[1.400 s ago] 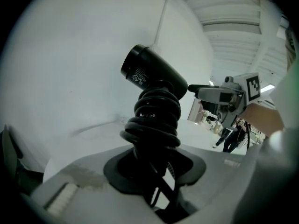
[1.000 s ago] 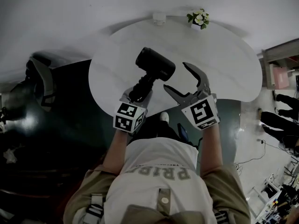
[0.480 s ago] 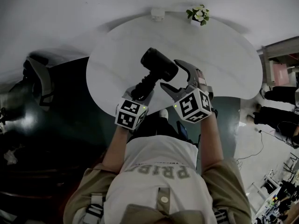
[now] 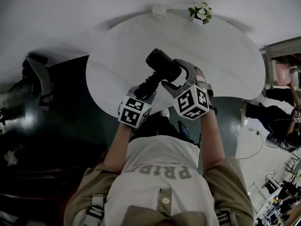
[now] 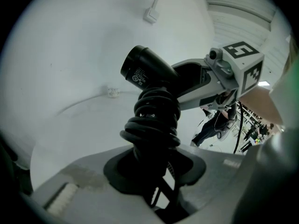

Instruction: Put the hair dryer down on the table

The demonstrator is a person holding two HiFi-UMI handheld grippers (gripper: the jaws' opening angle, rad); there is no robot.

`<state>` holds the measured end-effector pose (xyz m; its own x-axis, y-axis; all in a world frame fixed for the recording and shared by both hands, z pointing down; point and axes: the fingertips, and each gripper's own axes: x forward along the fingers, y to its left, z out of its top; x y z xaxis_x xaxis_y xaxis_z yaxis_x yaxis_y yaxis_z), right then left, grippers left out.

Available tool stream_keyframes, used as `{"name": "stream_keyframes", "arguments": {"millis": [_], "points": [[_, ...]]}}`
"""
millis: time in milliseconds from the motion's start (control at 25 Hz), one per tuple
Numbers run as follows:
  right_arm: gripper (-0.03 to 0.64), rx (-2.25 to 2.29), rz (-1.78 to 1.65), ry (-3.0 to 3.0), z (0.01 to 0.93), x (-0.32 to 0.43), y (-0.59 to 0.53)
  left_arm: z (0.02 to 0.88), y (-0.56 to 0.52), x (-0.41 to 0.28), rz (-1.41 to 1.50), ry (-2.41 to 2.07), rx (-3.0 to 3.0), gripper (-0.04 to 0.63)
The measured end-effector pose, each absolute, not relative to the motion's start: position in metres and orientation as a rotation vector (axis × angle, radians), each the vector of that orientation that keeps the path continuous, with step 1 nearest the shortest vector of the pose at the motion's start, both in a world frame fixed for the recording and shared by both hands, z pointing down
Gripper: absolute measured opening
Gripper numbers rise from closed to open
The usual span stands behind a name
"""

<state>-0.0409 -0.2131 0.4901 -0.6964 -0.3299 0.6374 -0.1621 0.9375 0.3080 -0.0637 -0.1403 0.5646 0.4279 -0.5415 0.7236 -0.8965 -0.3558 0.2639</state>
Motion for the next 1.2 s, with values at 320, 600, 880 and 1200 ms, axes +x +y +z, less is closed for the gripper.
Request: {"name": "stream_keyframes", "arguments": {"millis": [320,600,880,1200], "points": [[0.364,0.357,-0.276,-2.315,0.508,-0.041,-0.220,0.579,-0.143,-0.065,0.730,-1.174,1.995,0.138],[0.364,0.330,-0.262,-2.296,0.525,-0.043,-0.223,0.593,-0.143,-0.066,0.735,-1.139,1.958,0.138],[0.359,0.337,-0.194,-2.273,0.543,-0.044,-0.232,0.607,-0.149,-0.067,0.763,-1.101,1.927,0.138],[0.356,0.322,-0.109,-2.247,0.573,-0.046,-0.245,0.631,-0.159,-0.070,0.794,-1.053,1.879,0.138]]}}
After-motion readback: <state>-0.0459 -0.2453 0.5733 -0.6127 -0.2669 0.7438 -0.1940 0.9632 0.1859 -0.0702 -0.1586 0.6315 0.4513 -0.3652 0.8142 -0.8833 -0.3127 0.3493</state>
